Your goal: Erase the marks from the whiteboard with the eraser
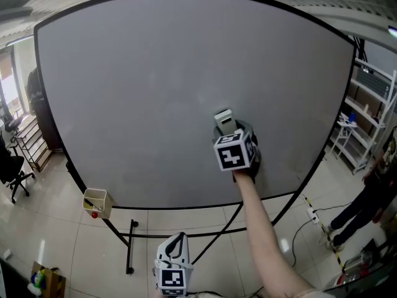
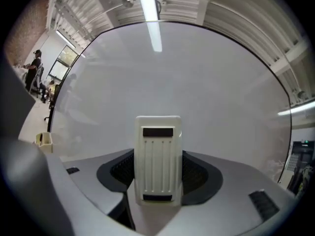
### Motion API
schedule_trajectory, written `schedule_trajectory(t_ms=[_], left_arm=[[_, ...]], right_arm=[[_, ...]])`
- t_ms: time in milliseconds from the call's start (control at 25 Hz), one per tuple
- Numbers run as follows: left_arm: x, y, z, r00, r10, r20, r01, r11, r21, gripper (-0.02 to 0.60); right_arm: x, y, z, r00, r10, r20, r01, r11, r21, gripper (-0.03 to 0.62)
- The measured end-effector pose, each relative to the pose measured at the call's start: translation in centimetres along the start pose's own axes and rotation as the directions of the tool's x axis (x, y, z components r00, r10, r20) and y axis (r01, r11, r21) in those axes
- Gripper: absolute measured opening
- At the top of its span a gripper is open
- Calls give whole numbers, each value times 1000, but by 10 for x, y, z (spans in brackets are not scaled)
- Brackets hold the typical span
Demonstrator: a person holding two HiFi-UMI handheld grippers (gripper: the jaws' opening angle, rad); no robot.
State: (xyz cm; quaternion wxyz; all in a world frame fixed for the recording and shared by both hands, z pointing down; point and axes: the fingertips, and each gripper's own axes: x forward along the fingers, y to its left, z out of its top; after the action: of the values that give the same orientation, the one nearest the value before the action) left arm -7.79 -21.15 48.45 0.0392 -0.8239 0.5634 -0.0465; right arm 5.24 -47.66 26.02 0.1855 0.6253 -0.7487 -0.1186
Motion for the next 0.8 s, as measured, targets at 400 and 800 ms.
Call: schedule_trajectory(t_ms=[400, 800], left_arm=[[-4, 7, -5, 1000, 8, -10, -8, 1000, 15, 3], [-1, -1, 1, 1000, 28, -14, -29, 999, -31, 3]], right_arm=[[-9, -83, -27, 996, -14, 89, -29, 883, 468, 272], [8, 104, 1, 997, 41, 60, -41, 999, -3, 270]])
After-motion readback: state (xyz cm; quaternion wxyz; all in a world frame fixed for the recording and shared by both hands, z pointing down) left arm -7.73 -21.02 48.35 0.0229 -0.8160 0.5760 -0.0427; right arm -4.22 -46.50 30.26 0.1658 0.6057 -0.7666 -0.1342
